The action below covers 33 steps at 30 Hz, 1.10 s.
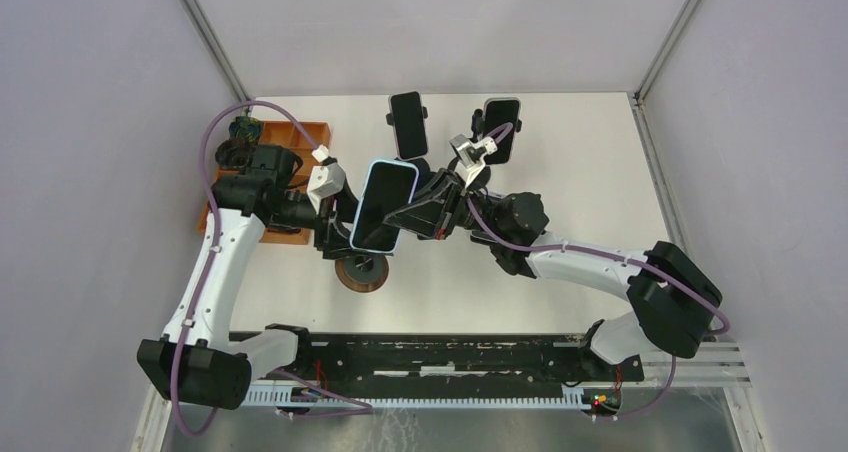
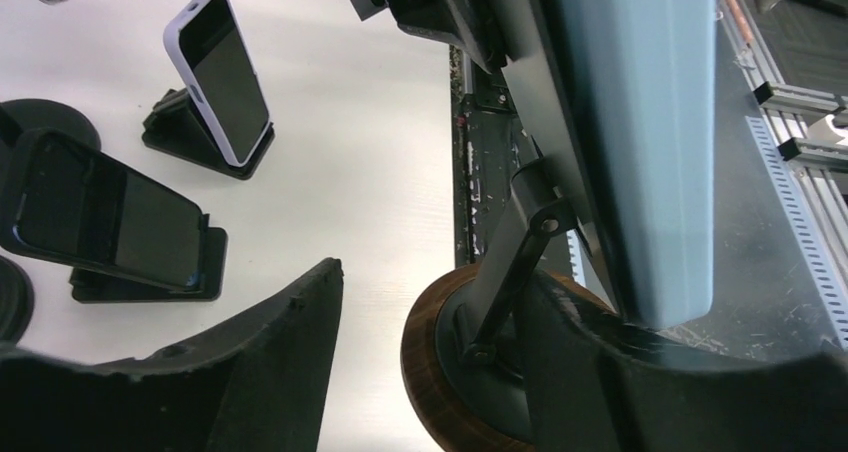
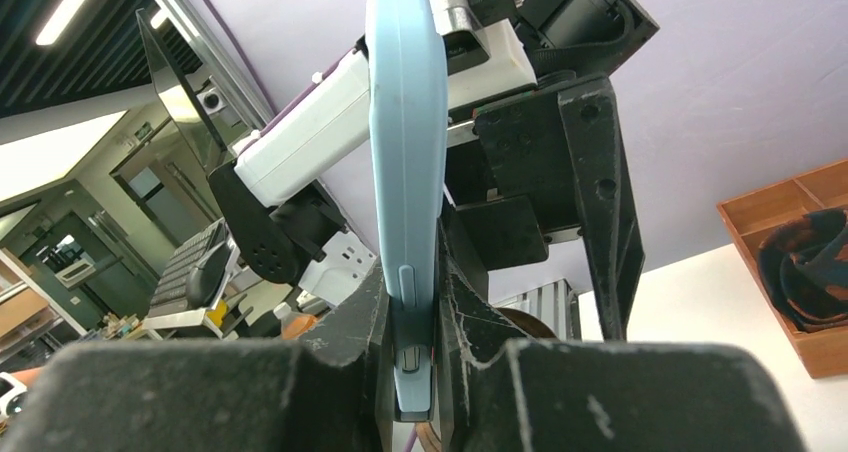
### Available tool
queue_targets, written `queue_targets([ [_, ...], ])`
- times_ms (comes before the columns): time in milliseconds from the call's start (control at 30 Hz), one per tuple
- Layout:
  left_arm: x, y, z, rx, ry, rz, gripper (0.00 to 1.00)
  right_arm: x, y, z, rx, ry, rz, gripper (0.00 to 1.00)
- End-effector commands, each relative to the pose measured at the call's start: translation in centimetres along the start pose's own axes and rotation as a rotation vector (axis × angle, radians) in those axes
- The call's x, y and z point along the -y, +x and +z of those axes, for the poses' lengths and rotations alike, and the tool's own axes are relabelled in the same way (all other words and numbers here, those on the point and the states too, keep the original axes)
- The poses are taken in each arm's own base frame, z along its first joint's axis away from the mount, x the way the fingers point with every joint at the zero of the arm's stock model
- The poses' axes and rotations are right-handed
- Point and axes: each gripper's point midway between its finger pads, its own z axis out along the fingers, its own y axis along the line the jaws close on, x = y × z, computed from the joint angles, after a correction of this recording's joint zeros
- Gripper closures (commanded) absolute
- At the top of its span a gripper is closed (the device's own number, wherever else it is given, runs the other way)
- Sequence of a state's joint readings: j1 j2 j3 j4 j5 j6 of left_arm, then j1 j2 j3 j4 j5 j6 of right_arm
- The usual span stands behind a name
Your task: Remove the phone from the phone stand
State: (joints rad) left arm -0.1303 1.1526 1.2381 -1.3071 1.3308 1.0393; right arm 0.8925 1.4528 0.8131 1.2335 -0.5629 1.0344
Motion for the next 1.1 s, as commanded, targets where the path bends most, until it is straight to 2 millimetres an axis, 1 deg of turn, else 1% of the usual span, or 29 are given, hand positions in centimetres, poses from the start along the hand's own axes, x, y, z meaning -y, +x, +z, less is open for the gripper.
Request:
queue_targets([
  [0,0.5,-0.3,0.1,0.034,0.018,0.022,0.35,-4.5,-4.4,1.7,0.150,-0.145,-0.100,1.00],
  [67,0.5,-0.2,0.1,0.032,0.018,0.028,0.42,-4.3,-4.1,1.7,0.149,-0.138,-0.099,1.00],
  [133,0.5,-0.1,0.1,0.028,0.017,0.037,0.51,-4.1,-3.9,1.4,0.150,-0.126,-0.098,1.00],
  [233,0.1,0.0,0.0,0.006,0.004,0.066,0.73,-3.7,-3.5,0.9,0.140,-0.105,-0.099,1.00],
  [267,0.0,0.1,-0.1,-0.006,-0.001,0.082,0.84,-3.6,-3.4,0.8,0.134,-0.097,-0.100,1.00],
  [367,0.0,0.1,-0.4,-0.037,-0.009,0.131,0.96,-3.0,-2.8,0.4,0.112,-0.066,-0.099,1.00],
  [433,0.1,0.1,-0.5,-0.048,-0.008,0.153,0.98,-2.5,-2.6,0.0,0.102,-0.042,-0.095,0.97],
  [600,0.6,1.1,-0.6,-0.075,0.003,0.178,0.98,-2.0,-2.8,-0.4,0.110,-0.022,-0.080,0.82],
  [733,0.6,1.3,-0.7,-0.089,-0.003,0.187,0.98,-1.7,-2.8,-0.5,0.112,-0.013,-0.073,0.78],
  [833,0.7,1.4,-0.7,-0.090,-0.002,0.180,0.98,-1.4,-3.0,-0.5,0.119,-0.001,-0.069,0.70],
  [933,0.7,1.7,-0.6,-0.088,0.003,0.167,0.98,-1.0,-3.6,-0.5,0.142,0.019,-0.072,0.67],
  [1000,0.8,1.8,-0.6,-0.083,0.006,0.159,0.98,-0.4,-3.8,-0.5,0.152,0.052,-0.077,0.65],
  [1033,0.8,1.8,-0.5,-0.081,0.008,0.155,0.98,-0.2,-4.0,-0.5,0.157,0.068,-0.081,0.64],
  [1067,0.9,1.8,-0.5,-0.077,0.010,0.151,0.98,0.0,-4.0,-0.5,0.158,0.078,-0.085,0.66],
])
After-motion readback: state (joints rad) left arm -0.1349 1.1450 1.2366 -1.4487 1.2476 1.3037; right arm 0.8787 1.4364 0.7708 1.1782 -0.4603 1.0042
